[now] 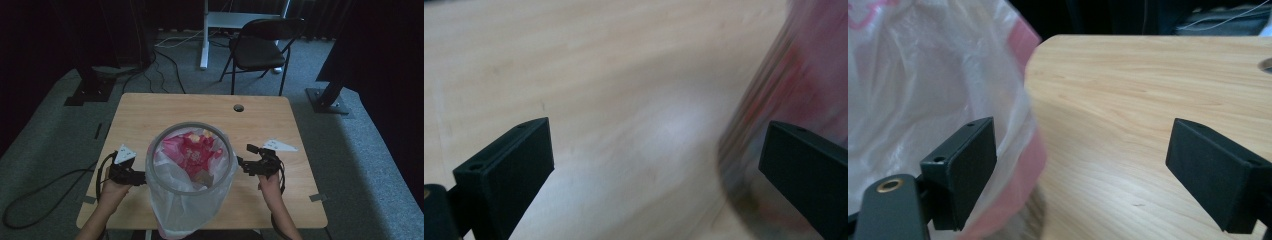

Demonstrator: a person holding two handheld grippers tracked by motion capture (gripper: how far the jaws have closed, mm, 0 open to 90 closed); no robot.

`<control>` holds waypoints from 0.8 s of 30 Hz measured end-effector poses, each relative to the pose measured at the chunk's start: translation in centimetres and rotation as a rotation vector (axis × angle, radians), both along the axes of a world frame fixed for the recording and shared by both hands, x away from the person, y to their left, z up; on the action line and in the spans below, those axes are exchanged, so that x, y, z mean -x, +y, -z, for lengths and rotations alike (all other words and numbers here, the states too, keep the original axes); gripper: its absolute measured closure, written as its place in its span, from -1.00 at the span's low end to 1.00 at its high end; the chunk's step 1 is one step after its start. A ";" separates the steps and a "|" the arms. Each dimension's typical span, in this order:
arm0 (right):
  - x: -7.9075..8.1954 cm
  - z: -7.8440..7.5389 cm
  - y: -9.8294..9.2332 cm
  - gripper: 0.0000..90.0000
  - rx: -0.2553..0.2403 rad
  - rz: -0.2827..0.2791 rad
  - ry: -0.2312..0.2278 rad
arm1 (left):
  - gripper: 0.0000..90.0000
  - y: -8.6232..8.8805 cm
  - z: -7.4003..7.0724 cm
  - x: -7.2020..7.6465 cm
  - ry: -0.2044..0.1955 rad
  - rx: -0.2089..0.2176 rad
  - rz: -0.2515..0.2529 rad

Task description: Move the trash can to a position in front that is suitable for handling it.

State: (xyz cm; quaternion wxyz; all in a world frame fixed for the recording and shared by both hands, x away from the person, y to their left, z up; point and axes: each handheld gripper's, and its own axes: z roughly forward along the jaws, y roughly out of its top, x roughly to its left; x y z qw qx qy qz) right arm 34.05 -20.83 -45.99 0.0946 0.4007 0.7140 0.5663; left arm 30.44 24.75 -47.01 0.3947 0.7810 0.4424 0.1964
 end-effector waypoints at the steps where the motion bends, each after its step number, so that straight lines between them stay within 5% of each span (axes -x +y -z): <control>1: 0.0 0.0 0.0 -0.73 0.000 0.000 0.000 | -0.98 0.0 0.0 0.0 0.000 0.000 0.000; 3: 0.0 0.3 -1.1 -0.72 0.010 -0.016 0.024 | -0.97 0.5 0.8 0.3 0.019 -0.001 -0.006; 7: 0.8 0.1 -2.6 -0.71 -0.028 -0.014 -0.012 | -0.97 1.9 3.0 1.1 0.049 0.041 -0.028; 13: 1.9 0.4 -4.4 -0.71 -0.060 -0.043 -0.015 | -0.98 2.8 4.8 2.3 0.069 0.043 -0.034; 18: 2.8 1.6 -4.9 -0.70 -0.012 -0.121 0.018 | -0.97 3.3 5.5 3.3 0.069 0.033 -0.026; 24: 3.4 1.6 -5.8 -0.70 -0.039 -0.133 0.029 | -0.97 3.4 5.9 4.4 0.046 0.028 -0.001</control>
